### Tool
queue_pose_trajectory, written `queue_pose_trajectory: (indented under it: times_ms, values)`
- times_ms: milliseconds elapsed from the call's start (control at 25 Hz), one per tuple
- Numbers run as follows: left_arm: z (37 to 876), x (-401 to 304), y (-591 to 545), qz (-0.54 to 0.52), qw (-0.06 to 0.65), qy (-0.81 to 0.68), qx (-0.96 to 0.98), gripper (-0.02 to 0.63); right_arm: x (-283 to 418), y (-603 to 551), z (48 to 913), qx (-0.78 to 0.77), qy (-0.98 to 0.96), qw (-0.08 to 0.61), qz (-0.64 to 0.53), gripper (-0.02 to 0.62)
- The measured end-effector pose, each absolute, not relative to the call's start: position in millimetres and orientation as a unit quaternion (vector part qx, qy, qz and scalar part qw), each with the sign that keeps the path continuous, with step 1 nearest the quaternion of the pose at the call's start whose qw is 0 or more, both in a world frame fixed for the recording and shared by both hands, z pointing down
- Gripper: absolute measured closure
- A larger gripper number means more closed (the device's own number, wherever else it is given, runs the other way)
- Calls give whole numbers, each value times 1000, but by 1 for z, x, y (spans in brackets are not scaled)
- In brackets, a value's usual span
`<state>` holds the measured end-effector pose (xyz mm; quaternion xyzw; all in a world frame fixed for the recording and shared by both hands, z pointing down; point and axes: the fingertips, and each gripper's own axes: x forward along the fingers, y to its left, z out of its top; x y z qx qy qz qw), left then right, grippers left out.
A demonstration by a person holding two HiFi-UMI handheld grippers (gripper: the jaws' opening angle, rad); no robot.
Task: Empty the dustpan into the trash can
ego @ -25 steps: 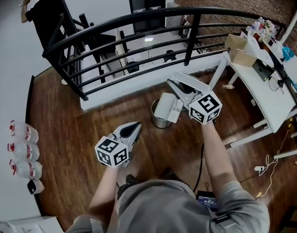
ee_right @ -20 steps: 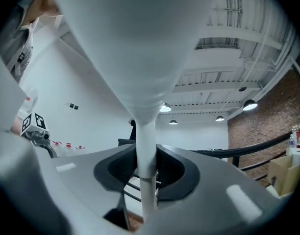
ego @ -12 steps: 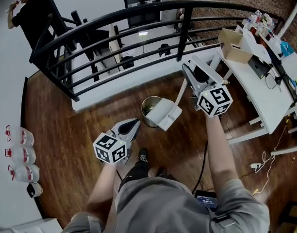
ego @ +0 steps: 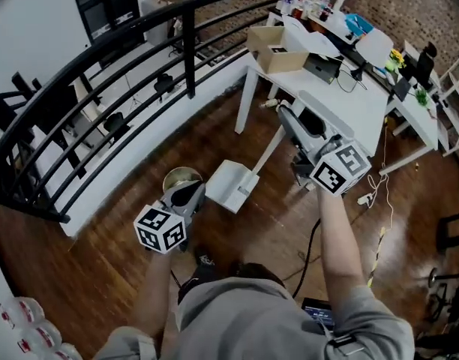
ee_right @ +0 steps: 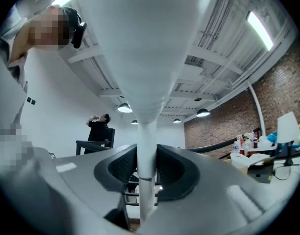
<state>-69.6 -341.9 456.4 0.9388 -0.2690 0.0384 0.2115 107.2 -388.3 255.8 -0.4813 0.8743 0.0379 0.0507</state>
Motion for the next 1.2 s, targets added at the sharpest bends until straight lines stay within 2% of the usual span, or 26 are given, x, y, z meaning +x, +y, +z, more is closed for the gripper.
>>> queue_pose_trajectory:
  times_ms: [240,520,800,1200]
  values:
    - [468,-3,-333,59,229,-181,955,601,177,-339,263,-583,809,45,52,489]
    - [470,59,-302,92,221,-152,959,601,228,-334,337,-655,754,16,44,490]
    - [491,87,-278,124,233,-147,953,601,275,-327,409,-669,743,-6,-13,489]
    - [549,112,-261,149,253,-149,944,601,307,-326,488,-653,756,25,-33,489]
